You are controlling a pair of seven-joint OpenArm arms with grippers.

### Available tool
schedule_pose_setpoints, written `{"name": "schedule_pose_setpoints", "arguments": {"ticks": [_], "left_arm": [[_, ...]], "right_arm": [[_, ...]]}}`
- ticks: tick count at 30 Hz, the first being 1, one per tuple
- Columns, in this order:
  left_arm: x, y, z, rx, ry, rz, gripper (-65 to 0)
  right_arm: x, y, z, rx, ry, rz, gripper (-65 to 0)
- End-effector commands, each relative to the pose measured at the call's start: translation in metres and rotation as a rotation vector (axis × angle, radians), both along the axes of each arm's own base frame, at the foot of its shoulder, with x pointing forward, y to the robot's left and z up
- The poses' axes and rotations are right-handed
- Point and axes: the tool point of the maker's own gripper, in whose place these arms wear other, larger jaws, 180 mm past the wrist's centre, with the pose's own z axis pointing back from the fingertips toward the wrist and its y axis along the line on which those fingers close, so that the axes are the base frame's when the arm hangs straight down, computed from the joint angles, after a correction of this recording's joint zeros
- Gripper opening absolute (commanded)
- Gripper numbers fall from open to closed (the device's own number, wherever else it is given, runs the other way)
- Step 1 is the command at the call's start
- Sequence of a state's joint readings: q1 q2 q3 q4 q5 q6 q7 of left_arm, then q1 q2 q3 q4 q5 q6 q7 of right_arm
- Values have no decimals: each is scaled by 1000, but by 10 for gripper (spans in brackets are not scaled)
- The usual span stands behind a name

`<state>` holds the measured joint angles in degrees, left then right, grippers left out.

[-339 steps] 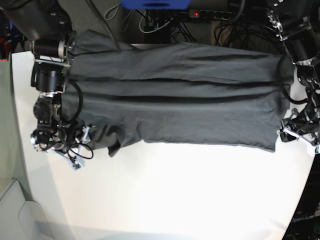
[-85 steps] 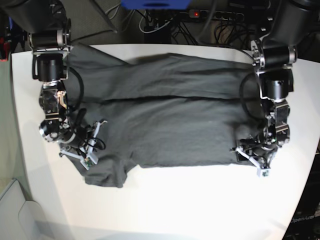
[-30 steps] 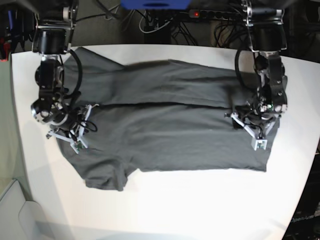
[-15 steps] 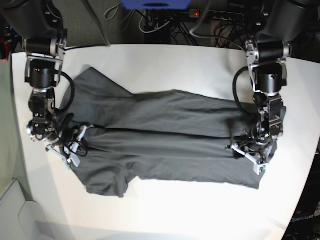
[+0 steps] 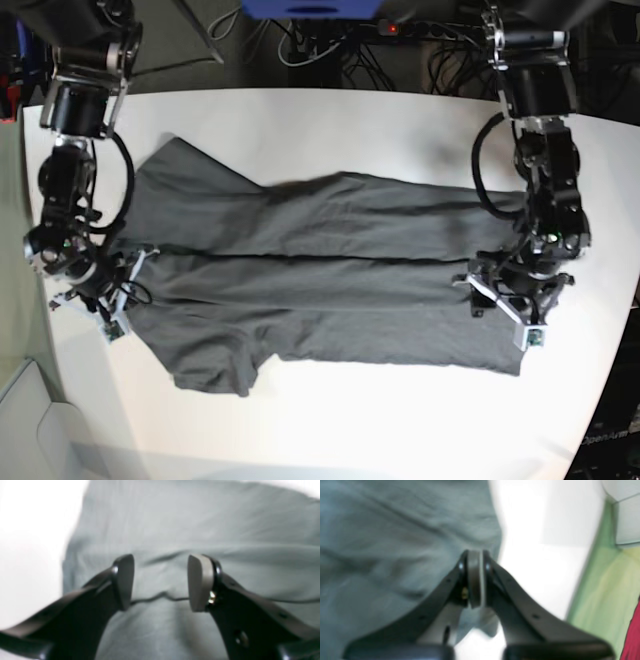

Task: Layout the t-shirt on the table in an organized manner, then fold the t-shirt properly
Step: 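Drag the held hem toward the collar with both grippers, then lift the shirt edge with both grippers and pull it taut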

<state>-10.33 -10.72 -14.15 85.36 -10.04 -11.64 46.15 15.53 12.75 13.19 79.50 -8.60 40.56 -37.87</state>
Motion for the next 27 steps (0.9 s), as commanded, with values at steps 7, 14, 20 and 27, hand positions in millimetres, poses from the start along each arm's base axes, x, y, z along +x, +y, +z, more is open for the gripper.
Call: {"name": "schedule_pose_setpoints", "arguments": {"ticks": [7,14,20,27], "left_arm": [[-44,52,0,47,73,122,-310],[-86,97,-22,50,142,248,-85],[-96,97,-44,59,194,189,-69],[-104,108,-70,23,215,228,-69]], "right_arm": [[-46,3,-8,-2,31,-67,-343],[-82,-10,-19,-15,64,-117,-265],[-98,-17,-29,-18,98,-140,-261],[-115,-17,-42,-21,142,-140,-261]]}}
